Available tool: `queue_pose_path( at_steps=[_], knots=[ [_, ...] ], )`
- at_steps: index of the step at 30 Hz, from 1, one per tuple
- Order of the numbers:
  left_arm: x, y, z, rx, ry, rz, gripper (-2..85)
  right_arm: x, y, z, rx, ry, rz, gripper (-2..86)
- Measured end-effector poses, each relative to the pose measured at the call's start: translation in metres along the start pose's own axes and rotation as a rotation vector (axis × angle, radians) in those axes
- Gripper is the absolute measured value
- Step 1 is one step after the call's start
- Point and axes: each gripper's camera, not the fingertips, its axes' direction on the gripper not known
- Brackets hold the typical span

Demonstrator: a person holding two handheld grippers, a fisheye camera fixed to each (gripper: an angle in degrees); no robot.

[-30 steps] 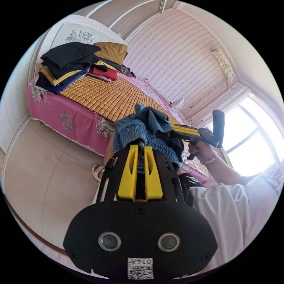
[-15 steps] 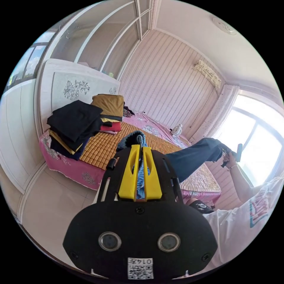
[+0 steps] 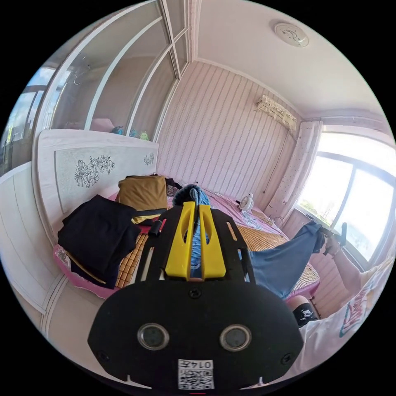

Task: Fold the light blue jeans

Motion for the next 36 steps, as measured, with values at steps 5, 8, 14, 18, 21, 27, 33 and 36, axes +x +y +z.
queue_pose_path(
  at_steps=[5, 8, 14, 18, 21, 27, 33, 36],
  knots=[
    [0.002, -0.03, 0.115, -0.112, 0.062, -0.096, -0.8, 0.064, 0.009, 0.045, -0.063, 0.082, 0.128, 2.2],
    [0.014, -0.05, 0.177, -0.16, 0.066, -0.057, -0.8, 0.115, 0.006, 0.065, -0.098, 0.122, 0.22, 2.0],
    [0.004, -0.029, 0.299, -0.301, 0.05, -0.092, -0.8, 0.206, 0.057, 0.114, -0.18, 0.247, 0.364, 0.2],
    [-0.011, -0.001, 0.383, -0.422, -0.016, -0.184, -0.8, 0.226, 0.106, 0.156, -0.238, 0.212, 0.378, -0.1],
    [-0.016, 0.003, 0.419, -0.441, -0.041, -0.207, -0.9, 0.222, 0.12, 0.163, -0.186, 0.194, 0.331, -0.1],
    [-0.033, 0.001, 0.394, -0.325, 0.056, -0.121, -0.8, 0.185, 0.175, 0.098, 0.083, 0.183, 0.177, -0.1],
    [-0.109, 0.122, 0.322, -0.412, -0.061, -0.258, -0.6, 0.171, 0.301, 0.091, -0.155, 0.304, 0.292, 0.7],
    [-0.155, 0.189, 0.288, -0.377, -0.041, -0.481, -0.9, 0.168, 0.339, 0.1, -0.268, 0.33, 0.414, 2.1]
  ],
)
